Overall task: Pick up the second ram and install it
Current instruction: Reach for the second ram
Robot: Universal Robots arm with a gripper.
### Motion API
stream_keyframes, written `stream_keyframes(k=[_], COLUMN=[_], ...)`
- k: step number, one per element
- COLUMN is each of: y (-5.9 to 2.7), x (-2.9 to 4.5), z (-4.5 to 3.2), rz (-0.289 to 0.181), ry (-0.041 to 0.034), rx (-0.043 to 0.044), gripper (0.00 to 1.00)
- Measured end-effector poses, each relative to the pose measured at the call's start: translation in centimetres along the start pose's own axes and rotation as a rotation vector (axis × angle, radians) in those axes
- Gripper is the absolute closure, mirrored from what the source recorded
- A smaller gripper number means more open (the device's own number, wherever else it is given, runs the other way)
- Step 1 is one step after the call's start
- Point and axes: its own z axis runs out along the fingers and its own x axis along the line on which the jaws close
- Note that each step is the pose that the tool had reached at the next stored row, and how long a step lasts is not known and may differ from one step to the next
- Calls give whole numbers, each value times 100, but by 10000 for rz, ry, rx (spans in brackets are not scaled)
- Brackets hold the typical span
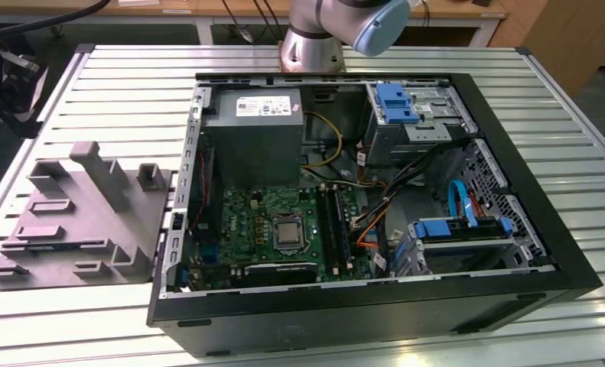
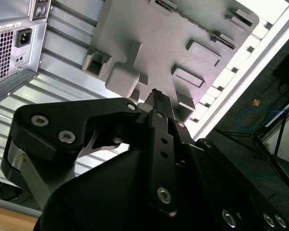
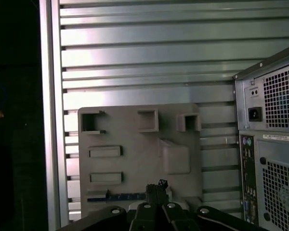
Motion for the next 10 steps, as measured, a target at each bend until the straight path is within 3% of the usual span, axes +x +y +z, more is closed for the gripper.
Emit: stream_keyframes(k=[10], y=[-160], x=[51], z=[74], rz=[0], ry=[-1], rx=[-1], gripper=[90])
